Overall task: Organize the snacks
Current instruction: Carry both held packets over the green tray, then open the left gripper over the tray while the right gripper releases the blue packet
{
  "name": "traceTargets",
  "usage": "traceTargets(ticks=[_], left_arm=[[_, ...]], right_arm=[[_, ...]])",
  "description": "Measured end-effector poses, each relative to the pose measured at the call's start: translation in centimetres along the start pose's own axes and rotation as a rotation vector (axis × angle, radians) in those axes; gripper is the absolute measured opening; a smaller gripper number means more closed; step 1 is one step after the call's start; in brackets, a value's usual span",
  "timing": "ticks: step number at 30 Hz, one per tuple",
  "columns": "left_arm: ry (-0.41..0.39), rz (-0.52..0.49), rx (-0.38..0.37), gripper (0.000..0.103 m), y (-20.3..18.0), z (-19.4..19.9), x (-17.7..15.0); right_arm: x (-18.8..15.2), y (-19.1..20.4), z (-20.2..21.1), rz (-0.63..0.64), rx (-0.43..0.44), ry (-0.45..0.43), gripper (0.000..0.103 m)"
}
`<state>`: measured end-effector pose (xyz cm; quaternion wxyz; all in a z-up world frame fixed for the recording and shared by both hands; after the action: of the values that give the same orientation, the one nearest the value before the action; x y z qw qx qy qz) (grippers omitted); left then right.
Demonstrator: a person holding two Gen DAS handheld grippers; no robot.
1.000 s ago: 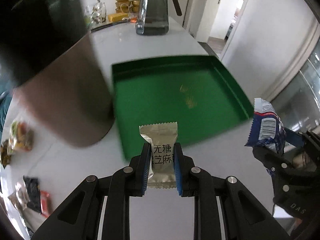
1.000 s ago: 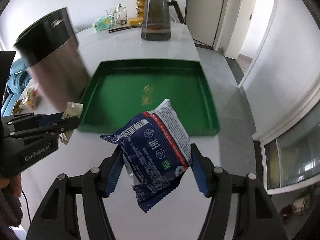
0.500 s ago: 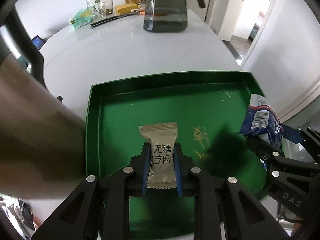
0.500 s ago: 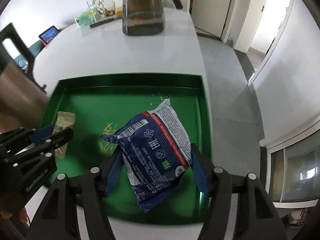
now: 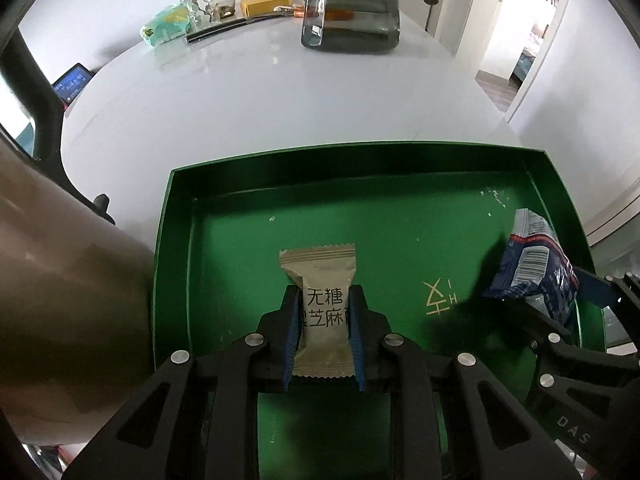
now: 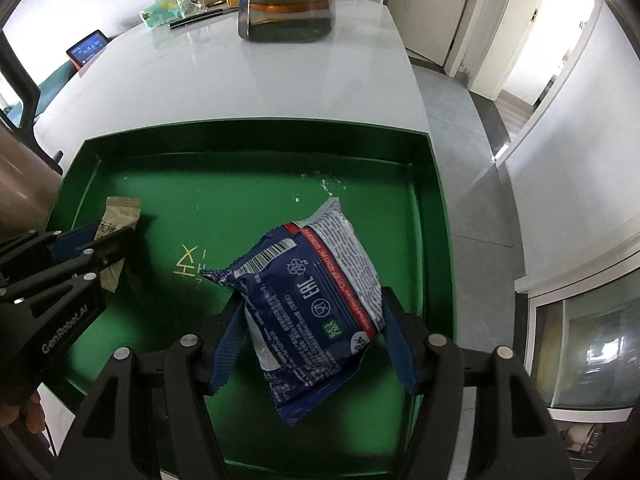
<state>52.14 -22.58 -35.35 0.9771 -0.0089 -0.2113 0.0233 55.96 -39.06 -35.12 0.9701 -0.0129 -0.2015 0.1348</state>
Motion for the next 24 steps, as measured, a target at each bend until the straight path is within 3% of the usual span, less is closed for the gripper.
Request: traceTargets(ticks=[1,4,10,13,24], left_arm=[[-0.001,0.000,0.003,0.021,0.0,0.1,-0.1],[0.009,-0.001,0.016,0.043,0.2,0.3,-0.8],[0.003,0.017,0.000,0.046,0.7,-0.3,-1.0],[0.013,0.005,-0.002,0.070,0.5,-0.6,-1.3],[0.015,-0.003,0.000,0.086,0.6,-0.6,-1.6]], right_arm=[[0.0,0.0,-0.1,-0.002,-0.004,0.000,0.099],[0.1,-0.1,-0.3,-0.010,-0.014,-0.004,0.100],[0.0,-0.2,-0.7,-0.006,-0.002,0.013,0.103],[0.1,-0.3,-0.8,-0.029,0.000,0.012,0.103],[0.0,-1.3,-0.3,-0.104,0.033,0.017,0.103]])
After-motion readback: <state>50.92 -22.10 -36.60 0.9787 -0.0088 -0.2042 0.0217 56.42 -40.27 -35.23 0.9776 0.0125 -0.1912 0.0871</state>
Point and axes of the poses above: each gripper's, at about its wrist camera, not at the fingertips, and z roughly against the way its jaws point, y to its left, x to its top, the point moved 10 cm from there along -z, roughly the way its jaws point, and after that the axes turned 2 degrees about -x, right-handed, at the moved point
